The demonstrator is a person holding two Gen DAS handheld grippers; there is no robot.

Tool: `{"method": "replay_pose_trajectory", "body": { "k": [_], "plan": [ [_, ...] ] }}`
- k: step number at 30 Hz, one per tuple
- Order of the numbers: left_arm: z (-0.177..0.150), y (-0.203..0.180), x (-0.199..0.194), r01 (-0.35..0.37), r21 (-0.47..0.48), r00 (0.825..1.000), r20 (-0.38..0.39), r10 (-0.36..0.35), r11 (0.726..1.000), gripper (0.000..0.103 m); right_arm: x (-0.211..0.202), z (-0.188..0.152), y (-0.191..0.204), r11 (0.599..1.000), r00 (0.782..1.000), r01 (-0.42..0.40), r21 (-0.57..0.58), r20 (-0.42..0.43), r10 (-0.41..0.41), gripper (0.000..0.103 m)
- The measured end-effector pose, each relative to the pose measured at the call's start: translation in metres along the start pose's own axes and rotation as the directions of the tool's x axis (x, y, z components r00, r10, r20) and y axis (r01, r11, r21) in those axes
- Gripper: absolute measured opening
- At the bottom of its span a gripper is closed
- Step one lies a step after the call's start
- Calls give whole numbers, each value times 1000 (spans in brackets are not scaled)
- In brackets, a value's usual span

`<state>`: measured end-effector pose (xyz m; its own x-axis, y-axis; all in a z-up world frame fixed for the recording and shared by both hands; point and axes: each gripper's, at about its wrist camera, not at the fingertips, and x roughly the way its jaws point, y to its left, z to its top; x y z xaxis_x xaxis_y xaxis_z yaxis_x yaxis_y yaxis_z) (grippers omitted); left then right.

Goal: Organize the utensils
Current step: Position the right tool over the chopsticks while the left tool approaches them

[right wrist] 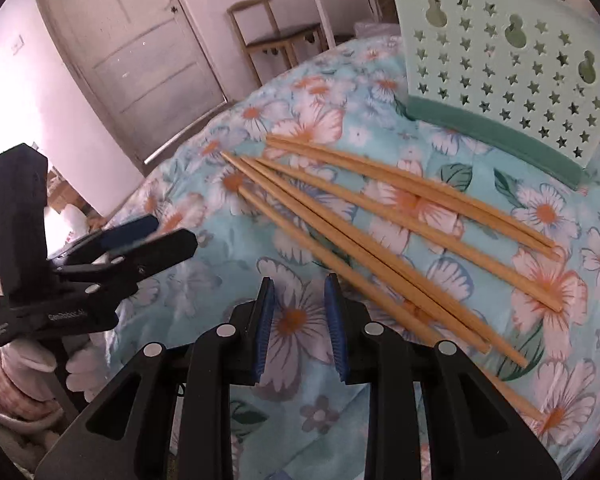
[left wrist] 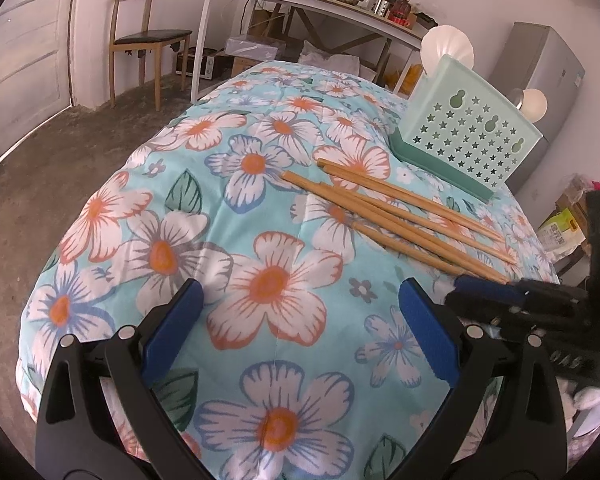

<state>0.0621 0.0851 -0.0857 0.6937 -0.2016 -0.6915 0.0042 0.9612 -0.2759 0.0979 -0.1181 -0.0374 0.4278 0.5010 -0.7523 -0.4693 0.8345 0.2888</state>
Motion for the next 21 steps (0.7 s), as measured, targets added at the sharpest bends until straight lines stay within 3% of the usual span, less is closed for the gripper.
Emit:
{"method": "replay_pose_trajectory", "body": {
  "k": [5,7,9,10,14,18,21],
  "plan": [
    [-2,-1,0,-11,5,1000,2,11,1000,95,-13,14,-2,1000,995,15,5,99,-15,26],
    [-1,-2,0,-12,4,1000,2,12,1000,95,-3,14,-6,1000,997,2,17,78,-3,26],
    [-1,-2,0,-11,8,1000,3,11,1000,95,21,7,-10,999,1000,-11,38,-9,11,26],
    [-1,-3,0,-12,11,1000,2,12,1000,95,21,5,-9,999,1000,-7,35,3,7,26],
    [-2,-5,-3,-18,36,1000,6,18,999,95,3,7,-8,998,998,-50,39,43,49,27],
    [-1,-7,-11,3,40,999,38,-5,999,95,-20,5,-19,998,995,-31,63,98,25,27],
    [2,-18,-24,38,101,994,98,-48,994,95,-45,3,-36,993,988,-21,112,155,3,27]
  ]
}}
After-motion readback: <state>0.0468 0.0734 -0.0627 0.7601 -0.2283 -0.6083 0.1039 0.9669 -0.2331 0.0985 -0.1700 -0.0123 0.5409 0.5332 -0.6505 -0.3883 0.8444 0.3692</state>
